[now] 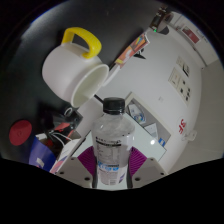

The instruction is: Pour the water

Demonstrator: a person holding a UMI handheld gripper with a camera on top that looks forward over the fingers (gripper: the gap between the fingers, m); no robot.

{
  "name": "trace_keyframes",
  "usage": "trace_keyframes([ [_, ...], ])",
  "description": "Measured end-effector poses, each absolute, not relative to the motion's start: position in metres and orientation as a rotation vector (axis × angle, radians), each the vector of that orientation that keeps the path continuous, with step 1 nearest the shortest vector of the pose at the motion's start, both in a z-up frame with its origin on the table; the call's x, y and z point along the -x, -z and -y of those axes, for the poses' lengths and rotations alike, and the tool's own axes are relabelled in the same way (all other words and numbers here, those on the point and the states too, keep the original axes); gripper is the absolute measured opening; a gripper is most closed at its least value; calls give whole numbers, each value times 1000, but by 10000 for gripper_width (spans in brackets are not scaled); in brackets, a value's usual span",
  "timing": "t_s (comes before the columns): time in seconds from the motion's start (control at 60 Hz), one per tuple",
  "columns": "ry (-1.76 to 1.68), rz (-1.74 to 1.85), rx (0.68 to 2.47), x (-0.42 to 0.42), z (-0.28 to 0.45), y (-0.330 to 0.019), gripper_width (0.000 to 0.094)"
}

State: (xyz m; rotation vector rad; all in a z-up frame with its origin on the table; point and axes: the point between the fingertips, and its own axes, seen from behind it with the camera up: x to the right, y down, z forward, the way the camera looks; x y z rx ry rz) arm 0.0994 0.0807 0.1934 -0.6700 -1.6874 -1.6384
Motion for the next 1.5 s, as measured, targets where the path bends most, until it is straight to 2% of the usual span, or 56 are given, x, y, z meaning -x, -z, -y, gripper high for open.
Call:
trace_keyframes([
  [0.133,1618,1690,696,-103,-81,-186,378],
  [0.25,1546,1601,763,-100,-76,-207,376],
  [0.367,1371,1350,973,-107,-67,-253,372],
  [0.533,878,855,1318,-133,-55,-327,374],
  [0.65,506,515,1521,-156,-50,-333,377],
  [0.783,192,229,1697,-197,-39,-288,377],
  [0.8,193,202,1705,-177,-36,-271,377],
  [0.817,161,197,1719,-201,-38,-270,376],
  [0.917,80,140,1780,-226,-37,-225,377],
  [0.933,84,120,1789,-209,-32,-215,377],
  [1.033,32,66,1853,-230,-41,-158,377],
  [1.183,-6,37,1910,-225,-42,-100,377],
  [1.333,-5,52,1957,-219,-41,-58,380],
  [1.417,4,57,1913,-220,-41,-62,396],
  [1.5,-1,40,1900,-220,-40,-62,469],
])
